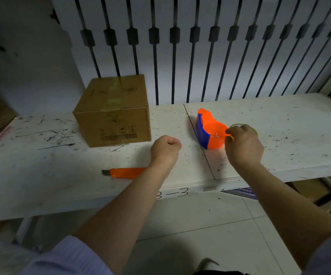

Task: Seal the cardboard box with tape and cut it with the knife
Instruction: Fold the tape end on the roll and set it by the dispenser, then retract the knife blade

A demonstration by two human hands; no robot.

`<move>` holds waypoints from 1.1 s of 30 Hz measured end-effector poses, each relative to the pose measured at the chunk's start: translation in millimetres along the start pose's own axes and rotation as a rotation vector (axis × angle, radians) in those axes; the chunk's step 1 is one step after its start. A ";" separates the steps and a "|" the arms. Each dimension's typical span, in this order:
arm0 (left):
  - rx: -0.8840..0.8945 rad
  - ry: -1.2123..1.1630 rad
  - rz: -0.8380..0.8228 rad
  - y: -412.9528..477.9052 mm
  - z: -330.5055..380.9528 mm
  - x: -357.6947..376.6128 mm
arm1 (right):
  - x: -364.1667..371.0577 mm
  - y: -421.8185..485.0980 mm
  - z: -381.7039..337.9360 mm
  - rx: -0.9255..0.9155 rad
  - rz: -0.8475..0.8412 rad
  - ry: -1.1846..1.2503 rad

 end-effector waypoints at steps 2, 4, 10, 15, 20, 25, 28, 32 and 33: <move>-0.005 -0.006 0.016 -3.8 -2.8 -14.1 | -0.2 -12.1 -19.7 -0.057 -0.026 0.053; -0.026 -0.021 0.039 -7.7 -7.1 -30.7 | 3.3 -25.7 -41.5 -0.144 -0.080 0.101; -0.089 -0.042 0.164 -15.3 -27.1 -83.3 | 28.6 -76.3 -106.6 -0.394 -0.508 0.140; -0.120 -0.057 0.209 -20.6 -48.1 -117.6 | 48.6 -102.6 -137.1 -0.487 -0.721 -0.005; -0.143 -0.090 0.184 -24.9 -60.8 -141.8 | 56.1 -106.5 -142.7 -0.516 -0.669 -0.134; -0.163 -0.118 0.174 -34.2 -70.1 -156.0 | 57.5 -108.8 -143.8 -0.486 -0.637 -0.162; -0.175 -0.127 0.172 -39.7 -74.7 -162.7 | 55.3 -112.2 -146.6 -0.491 -0.642 -0.201; -0.192 -0.169 0.173 -48.3 -78.7 -167.6 | 47.3 -118.9 -149.8 -0.432 -0.668 -0.093; -0.199 -0.180 0.169 -50.9 -79.1 -167.8 | 44.2 -120.4 -151.0 -0.401 -0.679 -0.051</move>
Point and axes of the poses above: each hand's wrist, its own y-axis towards the middle knuckle, its own x-axis out of the palm, z = x × y, the point moved 1 cm from there along y, towards the middle knuckle, and after that the axes turned 4 degrees about z, right-handed, at the moved point
